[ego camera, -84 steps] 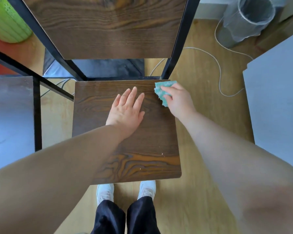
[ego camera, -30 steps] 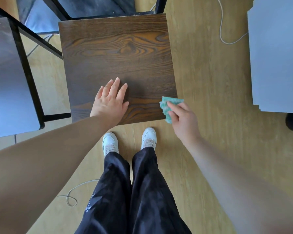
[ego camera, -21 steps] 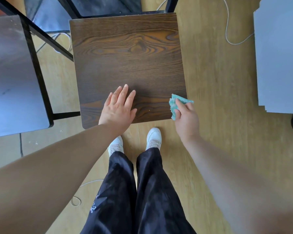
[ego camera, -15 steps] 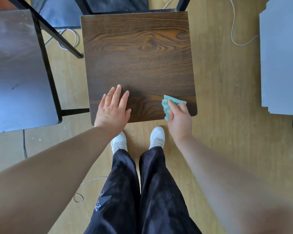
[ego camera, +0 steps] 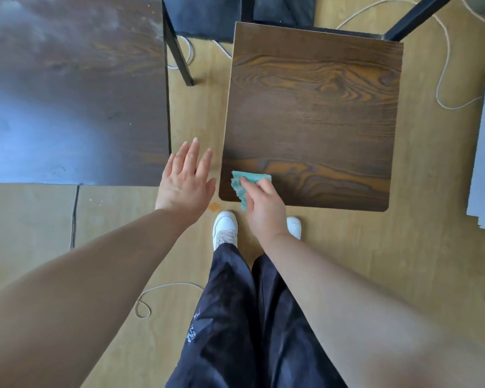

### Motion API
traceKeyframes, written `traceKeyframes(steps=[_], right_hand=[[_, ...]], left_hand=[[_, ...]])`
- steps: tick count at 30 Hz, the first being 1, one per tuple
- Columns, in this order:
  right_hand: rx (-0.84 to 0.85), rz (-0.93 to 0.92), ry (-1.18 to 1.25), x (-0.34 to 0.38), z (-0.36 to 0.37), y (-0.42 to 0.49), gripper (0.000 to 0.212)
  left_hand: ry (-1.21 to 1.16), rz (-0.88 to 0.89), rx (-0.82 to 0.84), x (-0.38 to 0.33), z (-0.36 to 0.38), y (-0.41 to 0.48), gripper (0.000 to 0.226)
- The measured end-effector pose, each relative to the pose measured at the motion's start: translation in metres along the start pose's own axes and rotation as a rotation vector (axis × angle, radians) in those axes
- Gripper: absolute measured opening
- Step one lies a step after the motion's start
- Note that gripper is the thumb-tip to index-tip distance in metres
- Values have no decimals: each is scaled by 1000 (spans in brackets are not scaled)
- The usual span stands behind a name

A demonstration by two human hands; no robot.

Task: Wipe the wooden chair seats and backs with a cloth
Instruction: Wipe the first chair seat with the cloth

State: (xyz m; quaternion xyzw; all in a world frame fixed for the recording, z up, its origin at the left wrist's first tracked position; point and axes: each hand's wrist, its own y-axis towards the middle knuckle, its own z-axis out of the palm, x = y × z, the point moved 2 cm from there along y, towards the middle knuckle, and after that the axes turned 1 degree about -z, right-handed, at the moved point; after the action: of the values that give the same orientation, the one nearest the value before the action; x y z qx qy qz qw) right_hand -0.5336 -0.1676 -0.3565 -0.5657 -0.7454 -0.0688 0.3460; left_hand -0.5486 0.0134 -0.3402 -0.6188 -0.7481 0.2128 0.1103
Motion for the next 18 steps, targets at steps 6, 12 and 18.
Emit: traceKeyframes(steps=[6,12,18], right_hand=[[101,-48,34,37,26,12,40],[174,39,178,55,25,23,36],[0,144,263,49,-35,46,33]], left_hand=[[-55,-93,-20,41,-5,-10,63],[-98,-122,-25,52,-17,-15,64],[-40,-84,-15,35,-36,-6,63]])
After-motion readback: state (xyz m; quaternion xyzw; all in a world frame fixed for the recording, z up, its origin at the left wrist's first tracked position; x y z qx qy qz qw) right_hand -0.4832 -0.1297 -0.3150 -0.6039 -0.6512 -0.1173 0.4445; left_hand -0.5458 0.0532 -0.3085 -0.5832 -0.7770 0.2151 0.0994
